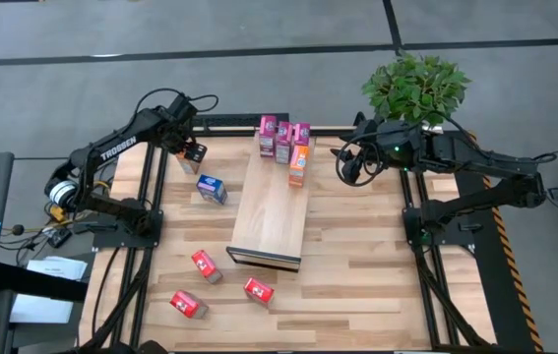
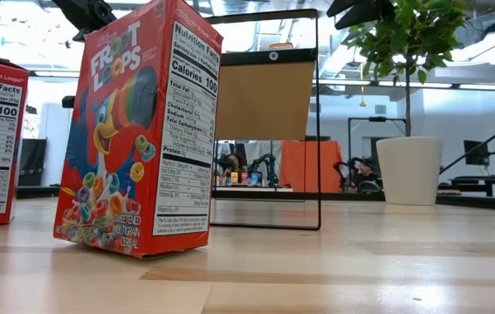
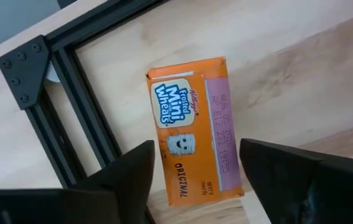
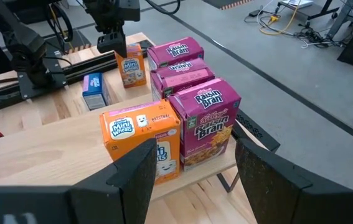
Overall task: Stack cereal on shelf
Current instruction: Put the orange cereal box on the shelf
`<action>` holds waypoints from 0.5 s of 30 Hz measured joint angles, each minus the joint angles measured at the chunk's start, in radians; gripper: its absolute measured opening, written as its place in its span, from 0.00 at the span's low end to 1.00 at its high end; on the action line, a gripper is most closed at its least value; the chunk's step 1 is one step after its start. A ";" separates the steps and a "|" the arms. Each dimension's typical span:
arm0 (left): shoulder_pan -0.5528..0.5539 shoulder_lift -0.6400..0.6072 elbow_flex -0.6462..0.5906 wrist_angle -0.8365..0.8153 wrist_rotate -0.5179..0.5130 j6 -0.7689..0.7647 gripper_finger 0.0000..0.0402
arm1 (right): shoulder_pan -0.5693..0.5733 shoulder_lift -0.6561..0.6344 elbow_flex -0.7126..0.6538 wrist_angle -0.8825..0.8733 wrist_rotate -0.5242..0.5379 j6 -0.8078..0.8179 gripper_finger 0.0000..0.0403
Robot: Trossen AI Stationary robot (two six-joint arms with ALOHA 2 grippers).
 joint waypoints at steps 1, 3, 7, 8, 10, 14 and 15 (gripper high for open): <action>0.000 0.000 0.000 0.000 0.000 0.000 0.56 | 0.000 0.000 0.000 0.000 0.000 0.000 0.61; 0.000 0.000 0.000 0.000 0.000 0.000 0.56 | 0.000 0.000 0.000 0.000 0.000 0.000 0.61; 0.000 0.000 0.000 -0.002 0.002 -0.001 0.56 | 0.000 0.000 0.000 0.000 0.000 0.000 0.61; 0.000 0.000 0.000 -0.003 0.005 -0.002 0.56 | 0.000 0.000 0.000 0.000 0.000 0.000 0.61; 0.000 0.000 0.000 -0.003 0.008 -0.008 0.56 | 0.000 0.000 0.000 0.000 0.000 0.000 0.61; 0.000 0.000 0.000 -0.003 0.011 -0.010 0.56 | 0.000 0.000 0.000 0.000 0.000 0.000 0.61; 0.000 0.000 0.000 -0.004 0.012 -0.010 0.56 | 0.000 0.000 0.000 0.000 -0.001 0.000 0.61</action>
